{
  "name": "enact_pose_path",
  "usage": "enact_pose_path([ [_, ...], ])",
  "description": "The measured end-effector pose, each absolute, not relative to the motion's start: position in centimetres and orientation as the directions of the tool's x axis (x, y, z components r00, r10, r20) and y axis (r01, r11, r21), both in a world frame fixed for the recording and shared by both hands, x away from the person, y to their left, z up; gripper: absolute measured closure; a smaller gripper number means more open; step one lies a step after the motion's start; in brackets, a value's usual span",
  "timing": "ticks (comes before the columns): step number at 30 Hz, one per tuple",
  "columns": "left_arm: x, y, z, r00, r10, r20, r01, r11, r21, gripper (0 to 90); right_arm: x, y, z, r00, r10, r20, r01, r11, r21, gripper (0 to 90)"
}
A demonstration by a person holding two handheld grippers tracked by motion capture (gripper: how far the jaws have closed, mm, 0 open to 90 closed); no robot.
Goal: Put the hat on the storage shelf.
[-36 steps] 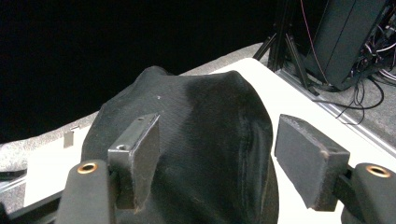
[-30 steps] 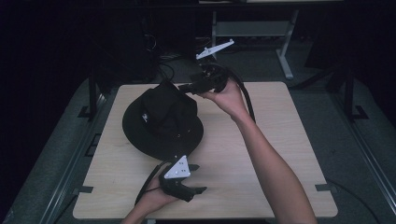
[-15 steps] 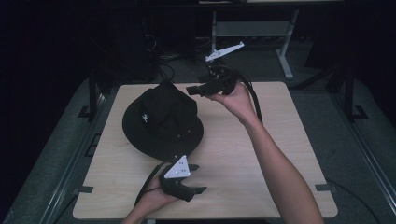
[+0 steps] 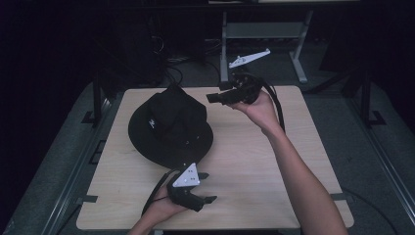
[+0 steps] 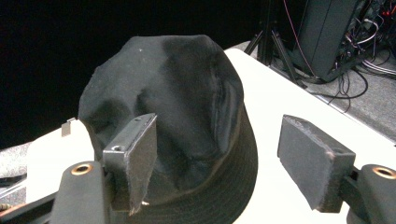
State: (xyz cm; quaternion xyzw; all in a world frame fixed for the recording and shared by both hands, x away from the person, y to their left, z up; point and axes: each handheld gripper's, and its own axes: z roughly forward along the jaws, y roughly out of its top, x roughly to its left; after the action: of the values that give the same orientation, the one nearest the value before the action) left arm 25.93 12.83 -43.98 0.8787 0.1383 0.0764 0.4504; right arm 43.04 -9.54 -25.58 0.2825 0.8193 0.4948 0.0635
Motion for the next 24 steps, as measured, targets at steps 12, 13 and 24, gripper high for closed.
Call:
enact_pose_path([
  [12, 26.1, 12.8, -44.1, 0.949, 0.314, 0.013, 0.175, -0.562, 0.809, 24.5, 42.3, -12.0, -26.7, -0.819, 0.541, 0.193, 0.420, 0.334, 0.844, 26.6],
  [13, 26.1, 12.8, -44.1, 0.949, 0.314, 0.013, 0.175, -0.562, 0.809, 24.5, 42.3, -12.0, -26.7, -0.819, 0.541, 0.193, 0.420, 0.334, 0.844, 26.6],
  [24, 26.1, 12.9, -44.2, 0.947, 0.320, 0.019, 0.176, -0.568, 0.804, 24.5, 41.4, -14.4, -28.2, -0.797, 0.564, 0.217, 0.448, 0.311, 0.838, 24.2],
])
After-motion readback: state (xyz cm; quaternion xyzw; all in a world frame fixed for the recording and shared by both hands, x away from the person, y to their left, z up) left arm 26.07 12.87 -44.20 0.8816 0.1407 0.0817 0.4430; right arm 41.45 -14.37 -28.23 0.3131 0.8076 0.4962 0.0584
